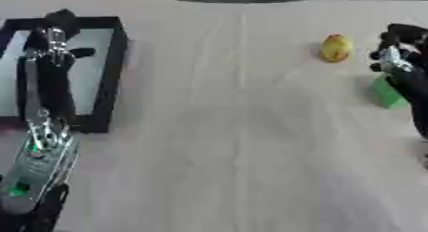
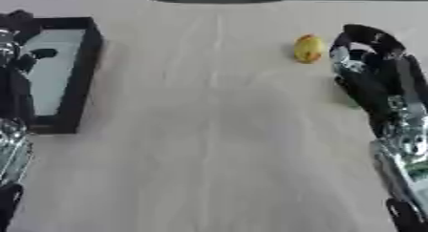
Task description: Pick up the objects with one hand, pass them to the other hand, and then place them into the box on the other side of the table.
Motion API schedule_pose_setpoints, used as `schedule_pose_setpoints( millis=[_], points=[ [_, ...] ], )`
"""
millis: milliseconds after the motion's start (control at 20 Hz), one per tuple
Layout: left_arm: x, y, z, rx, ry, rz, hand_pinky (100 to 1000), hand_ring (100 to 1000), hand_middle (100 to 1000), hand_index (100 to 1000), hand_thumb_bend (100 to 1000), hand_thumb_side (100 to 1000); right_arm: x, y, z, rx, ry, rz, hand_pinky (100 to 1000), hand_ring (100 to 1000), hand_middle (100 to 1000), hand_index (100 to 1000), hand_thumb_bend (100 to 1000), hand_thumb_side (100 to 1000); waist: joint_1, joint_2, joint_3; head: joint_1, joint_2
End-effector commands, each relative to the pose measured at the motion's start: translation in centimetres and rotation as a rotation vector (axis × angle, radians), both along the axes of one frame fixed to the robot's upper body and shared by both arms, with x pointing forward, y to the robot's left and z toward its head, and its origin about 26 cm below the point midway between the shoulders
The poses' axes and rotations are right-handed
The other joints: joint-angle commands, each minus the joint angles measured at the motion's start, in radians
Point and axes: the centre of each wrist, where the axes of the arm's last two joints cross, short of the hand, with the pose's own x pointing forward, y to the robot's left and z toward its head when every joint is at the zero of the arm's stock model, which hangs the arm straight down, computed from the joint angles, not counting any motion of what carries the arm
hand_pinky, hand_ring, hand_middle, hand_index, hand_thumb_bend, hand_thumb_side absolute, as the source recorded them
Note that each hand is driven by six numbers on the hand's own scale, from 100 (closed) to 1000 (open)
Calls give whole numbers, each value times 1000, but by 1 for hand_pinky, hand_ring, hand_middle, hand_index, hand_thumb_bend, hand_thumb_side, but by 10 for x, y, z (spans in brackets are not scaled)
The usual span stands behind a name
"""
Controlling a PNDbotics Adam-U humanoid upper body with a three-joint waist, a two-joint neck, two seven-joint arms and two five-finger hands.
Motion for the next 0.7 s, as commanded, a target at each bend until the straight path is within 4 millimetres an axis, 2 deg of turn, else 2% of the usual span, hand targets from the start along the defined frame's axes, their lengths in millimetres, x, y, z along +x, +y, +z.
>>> schedule_pose_setpoints(
  millis=[50,250,400,700],
  points=[
    [-1,4,9,18,-27,5,613,804,757,774,100,730,-2,-1,6,-16,-20,-2,620,632,694,742,100,305,0,-22,0,-2,0],
    [-1,4,9,16,-26,7,614,804,757,774,100,730,-2,-1,10,-14,-32,2,621,639,700,746,100,302,-1,-21,3,-7,-6],
    [-1,6,8,17,-24,15,614,804,757,775,100,729,-4,-5,17,-27,-48,1,625,647,705,750,100,291,-3,-25,0,-30,-2],
    [-1,11,4,28,-11,28,613,804,757,774,100,730,-8,-23,31,-160,-30,19,644,684,744,775,103,297,-11,-34,-11,-64,-3]
  ],
)
